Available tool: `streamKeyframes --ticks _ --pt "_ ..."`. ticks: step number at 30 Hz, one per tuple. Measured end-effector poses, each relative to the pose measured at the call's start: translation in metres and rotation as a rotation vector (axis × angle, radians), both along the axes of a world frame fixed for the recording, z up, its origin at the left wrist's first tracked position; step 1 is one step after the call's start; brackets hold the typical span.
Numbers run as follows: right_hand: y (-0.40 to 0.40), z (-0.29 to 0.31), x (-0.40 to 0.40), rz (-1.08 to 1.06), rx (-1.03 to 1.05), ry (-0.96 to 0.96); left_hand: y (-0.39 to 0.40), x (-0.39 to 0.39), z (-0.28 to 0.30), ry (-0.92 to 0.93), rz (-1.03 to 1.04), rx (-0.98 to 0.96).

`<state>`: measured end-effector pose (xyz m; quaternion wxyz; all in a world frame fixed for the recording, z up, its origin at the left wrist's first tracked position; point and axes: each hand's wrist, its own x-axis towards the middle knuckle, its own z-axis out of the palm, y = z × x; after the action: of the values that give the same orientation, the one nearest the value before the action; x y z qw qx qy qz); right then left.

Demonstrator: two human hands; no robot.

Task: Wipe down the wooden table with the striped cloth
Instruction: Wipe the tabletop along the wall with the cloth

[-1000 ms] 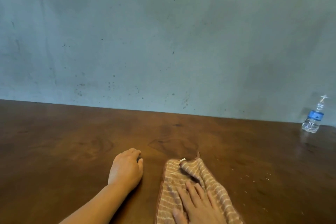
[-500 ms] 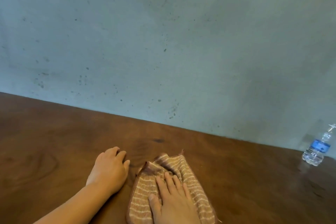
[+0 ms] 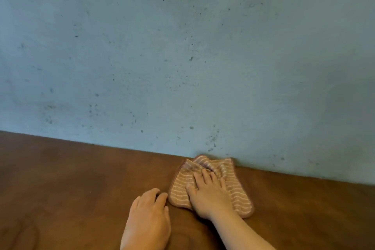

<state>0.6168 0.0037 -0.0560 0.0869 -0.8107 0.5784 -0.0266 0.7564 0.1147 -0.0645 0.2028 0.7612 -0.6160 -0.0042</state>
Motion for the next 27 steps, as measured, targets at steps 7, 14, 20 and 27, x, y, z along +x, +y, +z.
streamKeyframes --ticks 7,14,20,27 --pt "-0.04 -0.005 -0.007 0.146 0.0 -0.06 -0.022 -0.052 0.01 -0.014 0.052 -0.011" --pt "-0.071 -0.005 -0.156 0.035 -0.035 -0.028 -0.055 -0.122 0.01 -0.052 0.082 0.162" --pt "-0.096 0.003 -0.327 -0.214 -0.018 0.052 -0.068 -0.125 0.005 -0.076 0.102 0.239" --pt "-0.111 -0.015 -0.435 -0.556 -0.024 0.097 -0.063 -0.131 0.008 -0.055 0.091 0.218"
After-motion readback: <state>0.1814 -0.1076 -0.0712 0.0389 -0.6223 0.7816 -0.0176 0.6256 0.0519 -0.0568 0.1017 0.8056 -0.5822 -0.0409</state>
